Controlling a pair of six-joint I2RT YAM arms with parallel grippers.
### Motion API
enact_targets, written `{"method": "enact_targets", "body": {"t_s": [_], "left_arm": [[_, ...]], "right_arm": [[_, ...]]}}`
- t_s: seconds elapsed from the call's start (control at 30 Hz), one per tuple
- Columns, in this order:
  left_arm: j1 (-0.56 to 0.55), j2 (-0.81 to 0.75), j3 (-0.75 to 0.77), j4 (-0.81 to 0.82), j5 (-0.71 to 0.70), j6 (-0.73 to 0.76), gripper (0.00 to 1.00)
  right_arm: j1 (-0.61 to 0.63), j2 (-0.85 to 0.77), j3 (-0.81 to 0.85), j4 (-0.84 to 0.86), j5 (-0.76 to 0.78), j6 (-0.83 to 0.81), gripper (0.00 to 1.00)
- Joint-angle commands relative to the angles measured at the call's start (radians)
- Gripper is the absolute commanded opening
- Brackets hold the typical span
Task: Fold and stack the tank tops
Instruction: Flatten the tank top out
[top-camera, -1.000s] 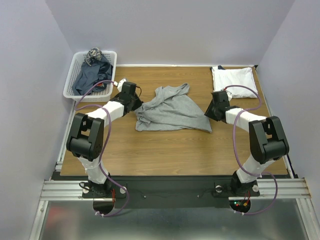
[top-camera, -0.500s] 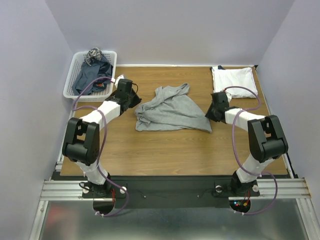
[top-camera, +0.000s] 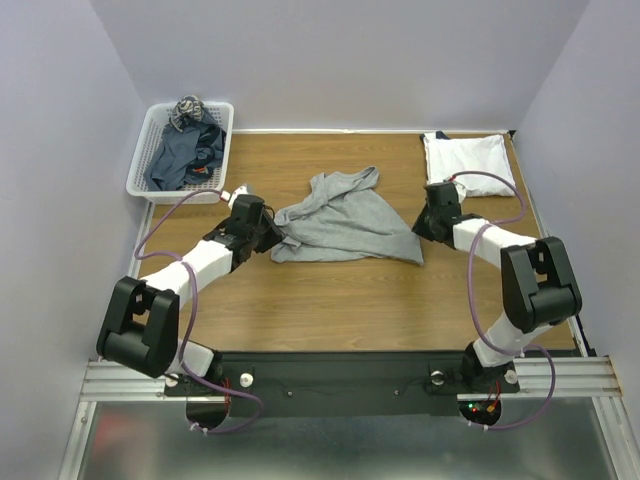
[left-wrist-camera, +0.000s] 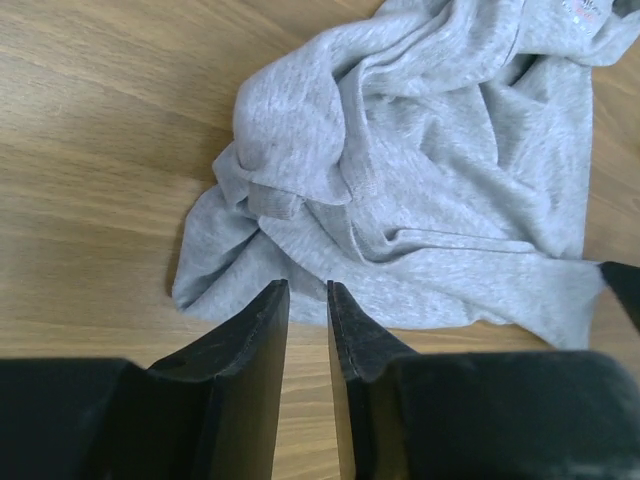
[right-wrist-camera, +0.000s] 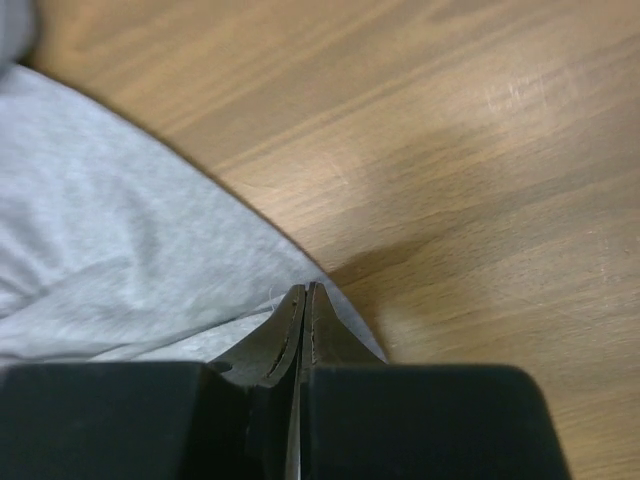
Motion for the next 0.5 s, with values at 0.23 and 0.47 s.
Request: {"method": "enact_targets", "body": {"t_s": [0.23,0.47], "left_arm": [[0.015,0.169,0.156,0.062,-0.004,0.035,0.38],[0.09,0.362,0.325,0.074,0.042,0.036,0.4]], "right_arm": [[-0.001,-0.23,-0.015,-0.008,-0.006,-0.006,0.0],[-0.001,-0.351,-0.084,-0.041,-0.033,-0.003,0.0]]}}
